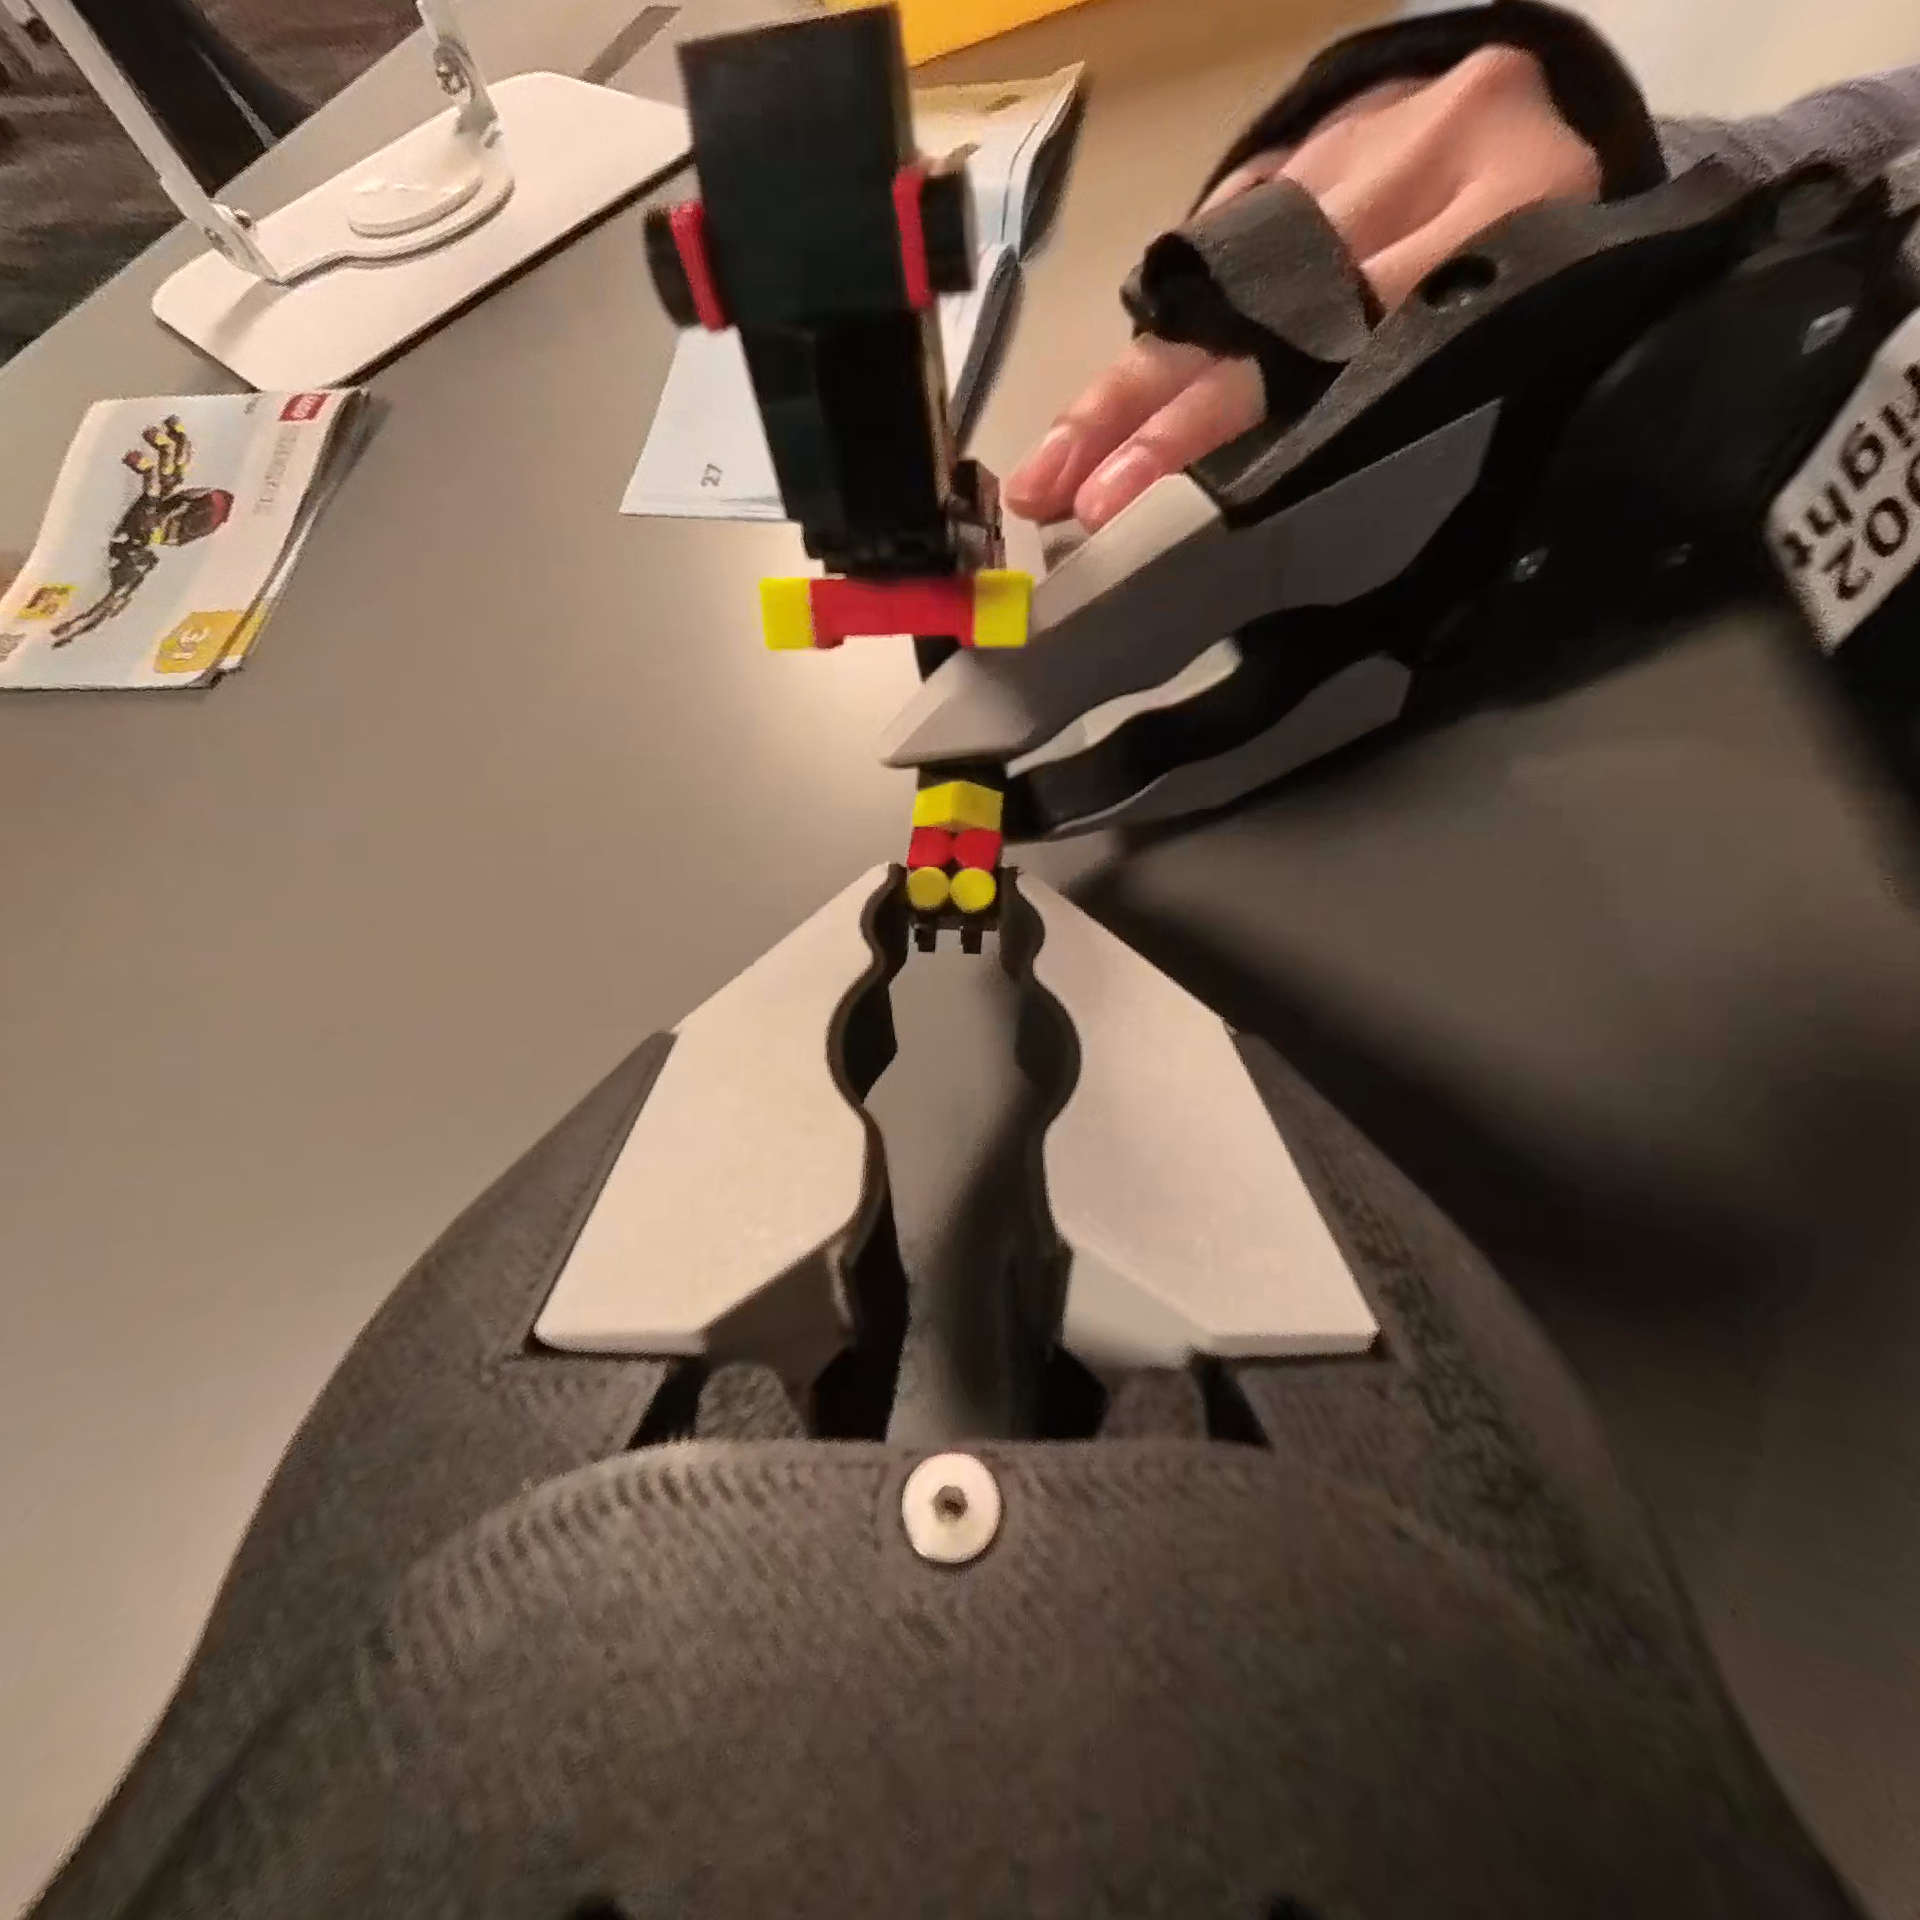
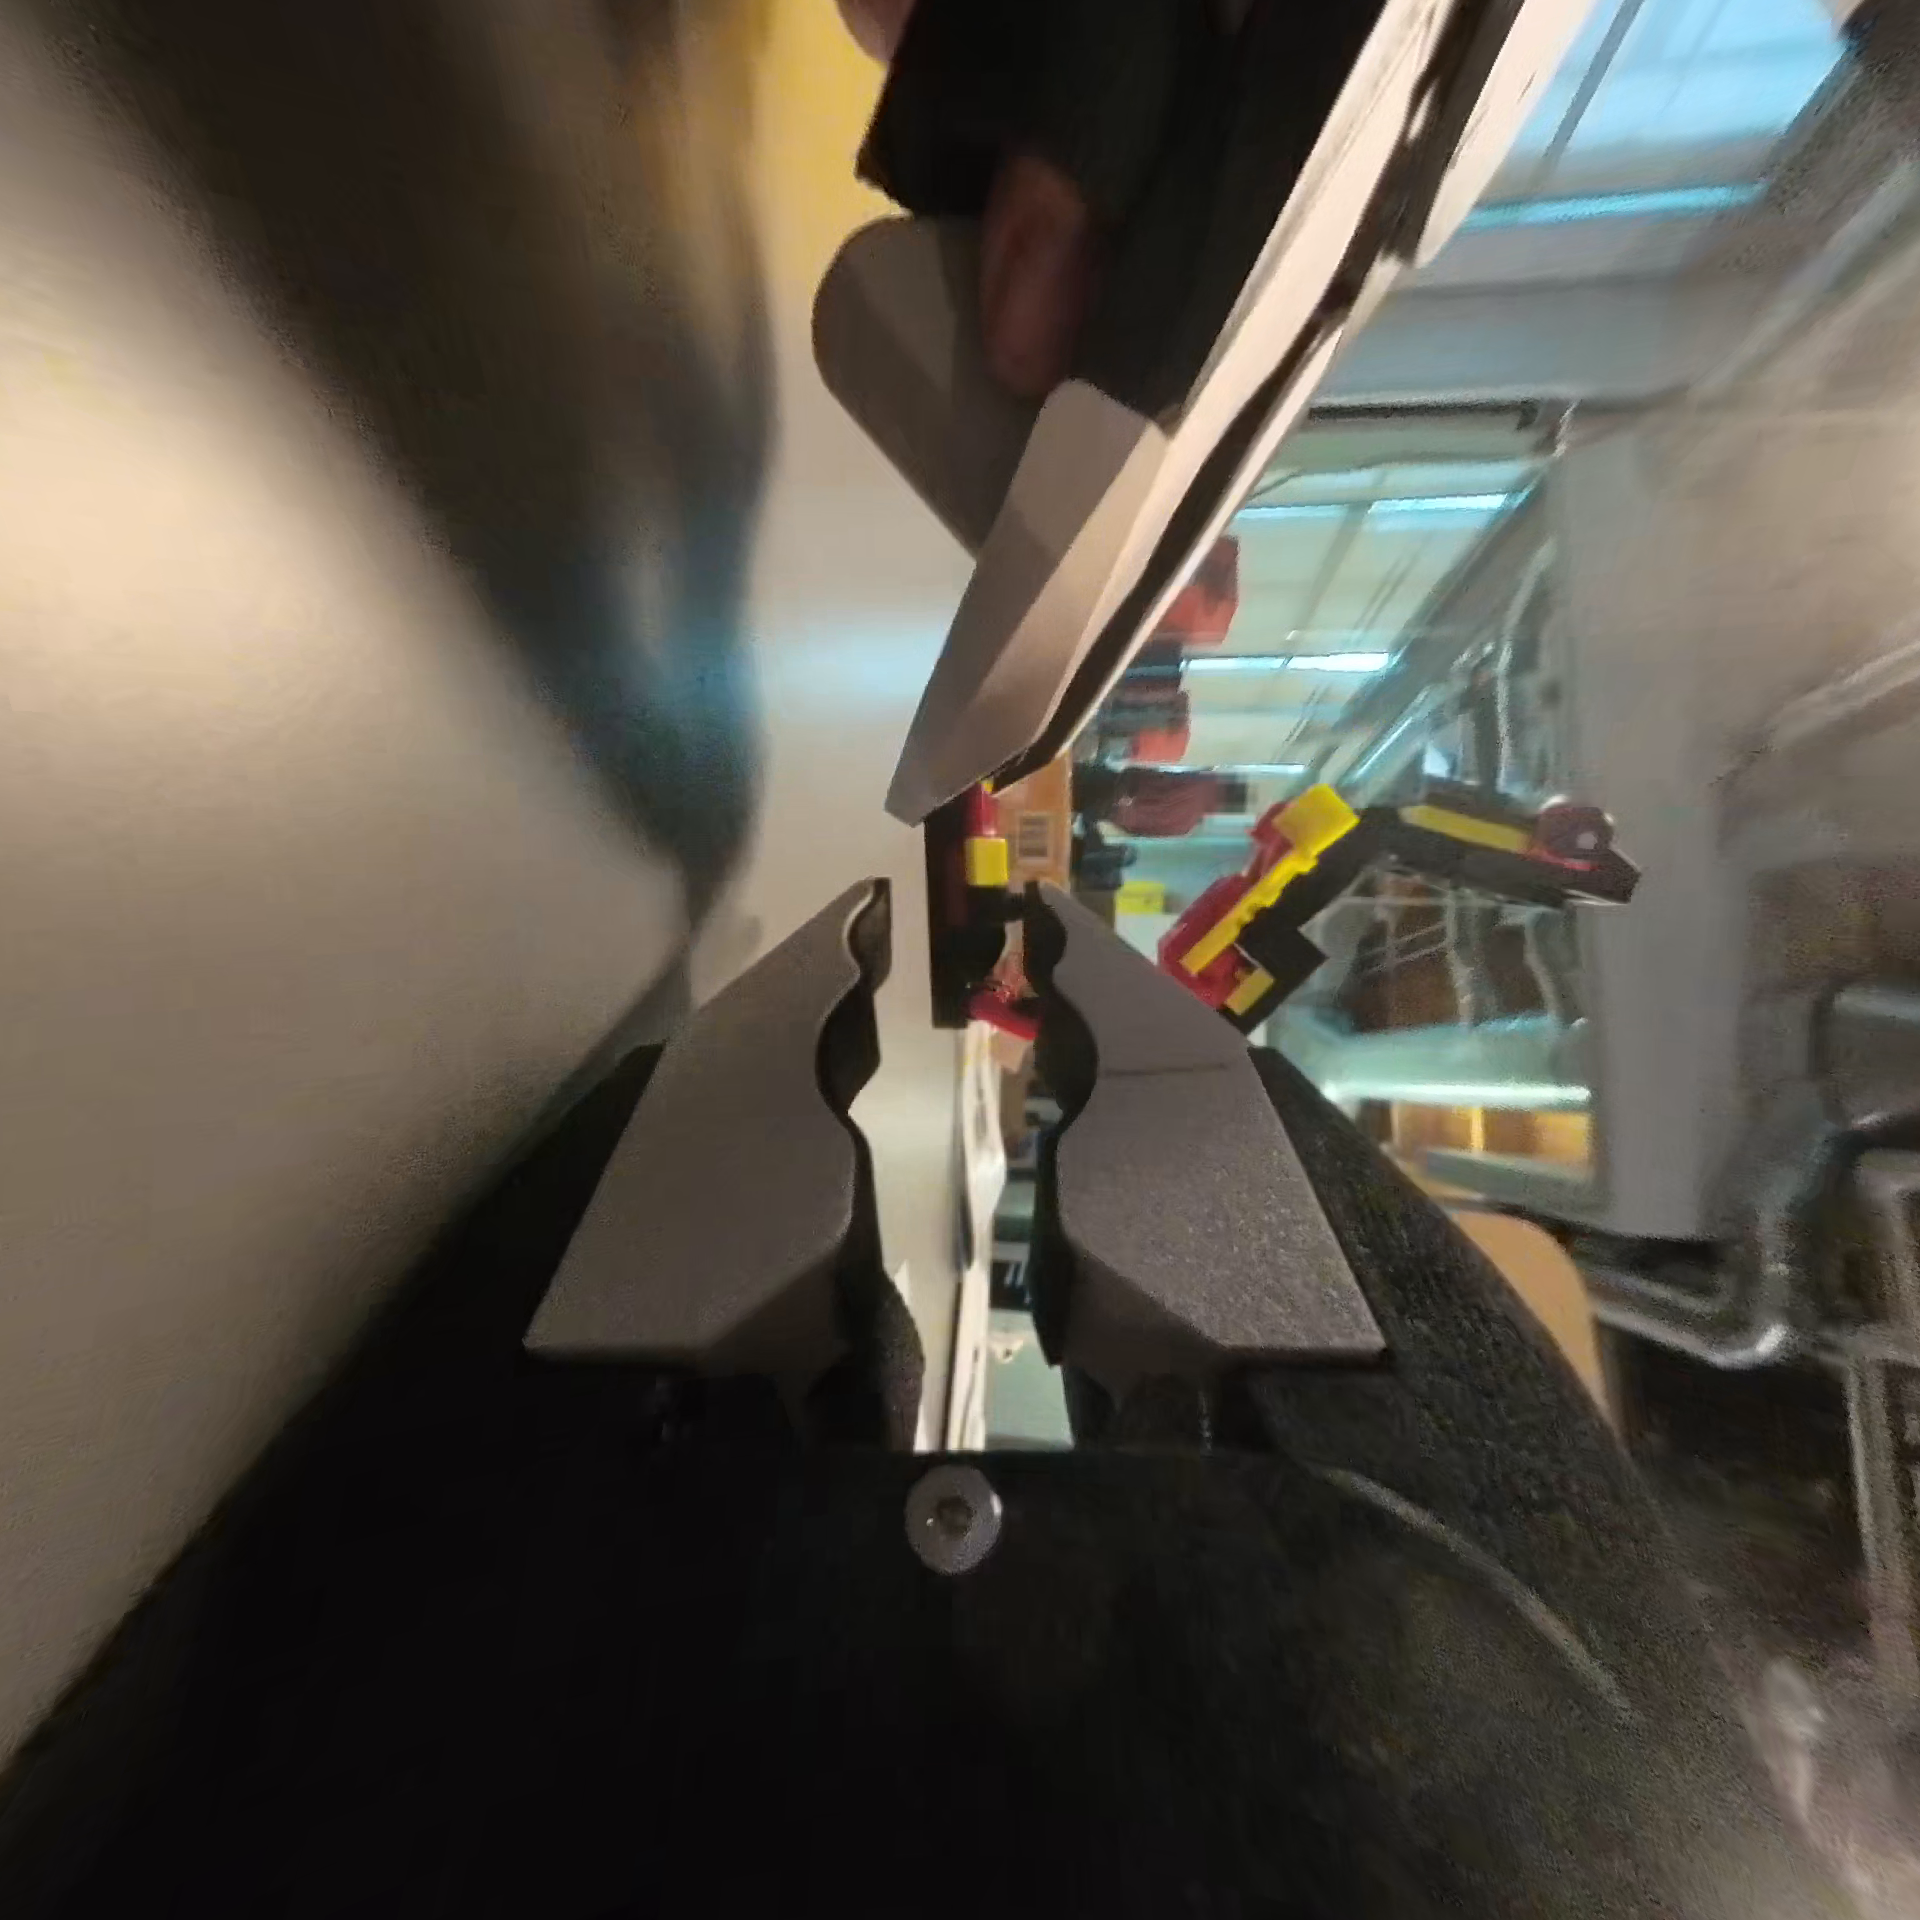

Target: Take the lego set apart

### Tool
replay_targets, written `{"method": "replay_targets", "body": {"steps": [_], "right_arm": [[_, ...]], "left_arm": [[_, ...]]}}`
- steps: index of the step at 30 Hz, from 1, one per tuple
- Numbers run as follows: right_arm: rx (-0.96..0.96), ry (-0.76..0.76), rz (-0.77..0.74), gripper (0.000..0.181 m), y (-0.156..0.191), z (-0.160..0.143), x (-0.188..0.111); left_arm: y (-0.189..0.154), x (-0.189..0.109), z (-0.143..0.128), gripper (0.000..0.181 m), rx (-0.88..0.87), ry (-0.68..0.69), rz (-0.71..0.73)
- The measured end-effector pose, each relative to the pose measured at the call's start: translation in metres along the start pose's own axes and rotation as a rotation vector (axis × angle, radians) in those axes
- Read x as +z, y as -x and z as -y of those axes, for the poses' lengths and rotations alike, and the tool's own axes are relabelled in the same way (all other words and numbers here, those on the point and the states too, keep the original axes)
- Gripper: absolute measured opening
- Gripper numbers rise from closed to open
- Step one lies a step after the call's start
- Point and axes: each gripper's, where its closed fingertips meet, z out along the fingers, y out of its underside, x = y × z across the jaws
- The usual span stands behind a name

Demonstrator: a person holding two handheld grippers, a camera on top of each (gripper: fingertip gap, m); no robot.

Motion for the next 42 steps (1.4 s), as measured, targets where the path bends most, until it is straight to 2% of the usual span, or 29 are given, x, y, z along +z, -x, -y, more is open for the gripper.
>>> {"method": "replay_targets", "body": {"steps": [9, 14, 20, 24, 27, 29, 30, 31, 33, 36, 39, 42], "right_arm": [[-0.027, 0.169, -0.003, 0.014, -0.001, -0.008, 0.007], [-0.095, 0.051, -0.072, 0.013, -0.008, 0.005, 0.003], [-0.110, 0.013, -0.096, 0.012, -0.010, 0.011, 0.001], [0.023, 0.027, -0.088, 0.013, -0.016, 0.004, 0.000], [0.094, 0.054, -0.047, 0.013, -0.013, -0.004, 0.002], [0.109, 0.061, -0.040, 0.013, -0.013, -0.007, 0.002], [0.114, 0.058, -0.039, 0.013, -0.013, -0.007, 0.002], [0.124, 0.052, -0.036, 0.013, -0.013, -0.005, 0.003], [0.153, 0.056, -0.029, 0.013, -0.013, -0.006, 0.003], [0.235, 0.042, -0.007, 0.019, -0.011, -0.009, 0.004], [0.283, 0.037, -0.017, 0.035, -0.016, -0.013, 0.001], [0.218, 0.036, -0.010, 0.038, -0.014, -0.018, -0.002]], "left_arm": [[-0.001, 0.006, 0.002, 0.016, 0.019, 0.009, 0.025], [-0.011, -0.007, 0.009, 0.016, -0.082, -0.058, -0.092], [-0.015, -0.012, 0.010, 0.015, -0.146, -0.094, -0.168], [-0.012, -0.011, 0.018, 0.016, -0.046, -0.121, -0.083], [-0.008, -0.005, 0.021, 0.018, 0.084, -0.115, 0.047], [-0.005, -0.004, 0.022, 0.043, 0.253, -0.091, 0.158], [-0.004, -0.003, 0.022, 0.045, 0.332, -0.080, 0.202], [-0.003, -0.002, 0.023, 0.044, 0.403, -0.069, 0.248], [-0.008, 0.001, 0.022, 0.027, 0.524, -0.041, 0.279], [-0.004, 0.002, 0.020, 0.013, 0.587, 0.003, 0.326], [0.004, -0.003, 0.016, 0.009, 0.551, 0.028, 0.321], [0.007, -0.008, 0.009, 0.009, 0.597, 0.053, 0.313]]}}
